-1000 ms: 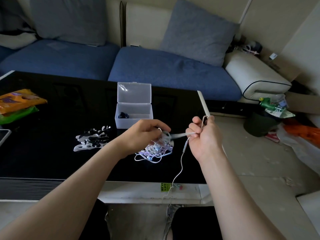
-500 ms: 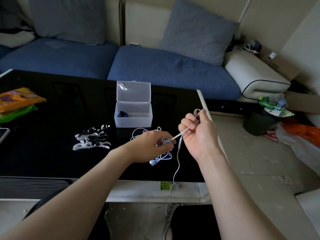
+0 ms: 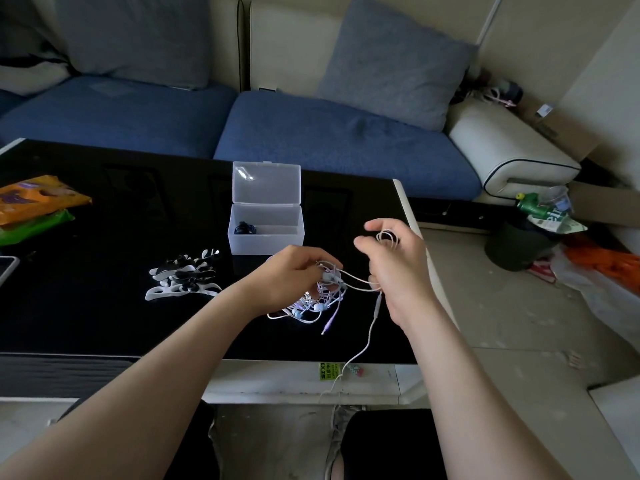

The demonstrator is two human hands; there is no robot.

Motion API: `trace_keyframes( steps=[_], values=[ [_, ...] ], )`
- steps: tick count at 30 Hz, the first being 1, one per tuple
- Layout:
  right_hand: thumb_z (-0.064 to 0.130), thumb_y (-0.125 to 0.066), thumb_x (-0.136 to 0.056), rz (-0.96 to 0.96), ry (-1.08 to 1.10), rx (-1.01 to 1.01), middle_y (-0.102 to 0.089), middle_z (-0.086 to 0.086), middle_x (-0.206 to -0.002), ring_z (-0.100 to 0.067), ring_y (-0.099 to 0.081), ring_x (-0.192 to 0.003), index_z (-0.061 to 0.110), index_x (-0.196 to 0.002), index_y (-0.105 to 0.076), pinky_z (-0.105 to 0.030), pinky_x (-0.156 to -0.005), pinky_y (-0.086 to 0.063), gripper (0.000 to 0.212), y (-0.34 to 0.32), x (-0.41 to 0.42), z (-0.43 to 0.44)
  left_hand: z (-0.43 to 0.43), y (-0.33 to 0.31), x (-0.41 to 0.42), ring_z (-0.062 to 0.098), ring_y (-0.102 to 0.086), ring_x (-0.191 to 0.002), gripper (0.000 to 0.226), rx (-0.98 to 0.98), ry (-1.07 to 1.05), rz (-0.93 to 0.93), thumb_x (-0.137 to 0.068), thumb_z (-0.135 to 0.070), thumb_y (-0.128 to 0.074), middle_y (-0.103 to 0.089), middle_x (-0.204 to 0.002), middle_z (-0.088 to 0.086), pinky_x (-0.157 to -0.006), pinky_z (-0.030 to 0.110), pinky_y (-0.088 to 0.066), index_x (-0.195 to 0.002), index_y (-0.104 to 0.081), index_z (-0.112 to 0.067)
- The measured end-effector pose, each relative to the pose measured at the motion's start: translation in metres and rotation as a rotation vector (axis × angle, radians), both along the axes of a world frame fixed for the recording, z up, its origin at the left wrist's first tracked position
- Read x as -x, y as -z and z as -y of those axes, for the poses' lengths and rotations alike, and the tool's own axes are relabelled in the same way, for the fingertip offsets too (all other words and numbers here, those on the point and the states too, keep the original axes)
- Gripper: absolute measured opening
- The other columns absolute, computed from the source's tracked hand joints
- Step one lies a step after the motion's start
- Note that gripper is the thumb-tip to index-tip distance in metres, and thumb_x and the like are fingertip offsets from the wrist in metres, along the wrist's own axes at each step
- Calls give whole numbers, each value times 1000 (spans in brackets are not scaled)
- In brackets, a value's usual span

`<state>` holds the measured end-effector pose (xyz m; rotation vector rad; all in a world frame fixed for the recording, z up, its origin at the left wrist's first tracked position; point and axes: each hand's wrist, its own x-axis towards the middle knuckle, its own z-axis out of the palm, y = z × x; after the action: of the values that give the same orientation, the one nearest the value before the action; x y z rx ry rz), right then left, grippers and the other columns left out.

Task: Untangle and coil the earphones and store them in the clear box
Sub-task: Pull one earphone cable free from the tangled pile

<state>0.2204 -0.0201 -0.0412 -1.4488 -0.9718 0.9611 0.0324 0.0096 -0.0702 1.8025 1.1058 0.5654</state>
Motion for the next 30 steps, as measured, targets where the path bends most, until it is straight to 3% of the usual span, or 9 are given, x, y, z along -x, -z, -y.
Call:
trace_keyframes(
  steps=[3, 8, 14, 20, 23, 25, 26, 28, 30],
  values=[
    [4, -65, -93, -5, -53, 6, -40, 4, -58, -13, -33, -49, 21, -105, -72, -29, -46, -30, 21, 1, 4, 0, -1, 1, 2, 17, -73, -82, 39, -19, -8, -20, -105, -7, -48, -78, -104, 1, -81, 38, -59, -116, -76, -31],
    [-5, -52, -95, -85, -41, -13, -40, 7, -57, -10, -32, -48, 13, -102, -66, -26, -46, -32, 24, 0, 1, -1, 0, -3, 4, 3, -65, -72, 40, 70, -44, 19, -106, -4, -41, -76, -98, 2, -72, 24, -54, -113, -77, -20],
    [-7, -53, -86, -30, -113, 16, -47, 10, -58, -6, -44, -54, 16, -95, -64, -22, -50, -41, 27, -1, -2, 1, -2, -6, 7, 20, -59, -78, 34, 149, -86, 149, -99, -36, -55, -71, -87, 13, -78, 40, -53, -102, -82, -16],
    [21, -79, -83, 318, -260, 81, -52, 2, -64, -15, -51, -65, 24, -84, -76, -33, -65, -49, 4, 7, -4, 3, -6, 0, 10, 33, -71, -94, 27, 41, -151, 43, -104, -22, -55, -79, -92, 1, -92, 54, -60, -108, -81, -28],
    [41, -88, -80, 546, -322, 23, -65, 11, -70, -3, -54, -61, 31, -88, -82, -21, -62, -42, 14, 14, -2, 5, -3, -3, 8, 23, -72, -87, 31, -71, -144, -44, -102, -18, -53, -78, -87, -5, -80, 46, -61, -104, -81, -30],
    [46, -88, -84, 654, -355, -33, -67, 15, -69, -2, -52, -54, 31, -88, -84, -16, -54, -34, 16, 13, 1, 7, -1, -4, 6, 3, -68, -75, 32, -126, -133, -97, -101, -15, -51, -75, -83, -10, -64, 23, -51, -104, -81, -28],
    [48, -87, -85, 676, -371, -59, -69, 12, -68, -9, -52, -52, 31, -87, -84, -22, -49, -35, 17, 13, 2, 8, 0, -4, 6, -2, -65, -72, 33, -145, -132, -112, -101, -14, -50, -74, -83, -11, -60, 13, -44, -105, -81, -26],
    [48, -85, -87, 678, -395, -92, -69, 13, -67, -16, -54, -56, 32, -83, -84, -27, -48, -37, 18, 11, 5, 8, 2, -5, 5, -7, -62, -70, 35, -174, -133, -123, -101, -12, -48, -73, -84, -12, -58, 9, -41, -106, -80, -24],
    [43, -84, -90, 673, -413, -81, -62, 22, -59, -2, -54, -57, 26, -82, -83, -15, -51, -36, 19, 13, 9, 8, 1, -5, 4, -7, -64, -74, 34, -198, -130, -137, -101, -12, -48, -72, -86, -13, -60, 8, -41, -112, -78, -23]
  ],
)
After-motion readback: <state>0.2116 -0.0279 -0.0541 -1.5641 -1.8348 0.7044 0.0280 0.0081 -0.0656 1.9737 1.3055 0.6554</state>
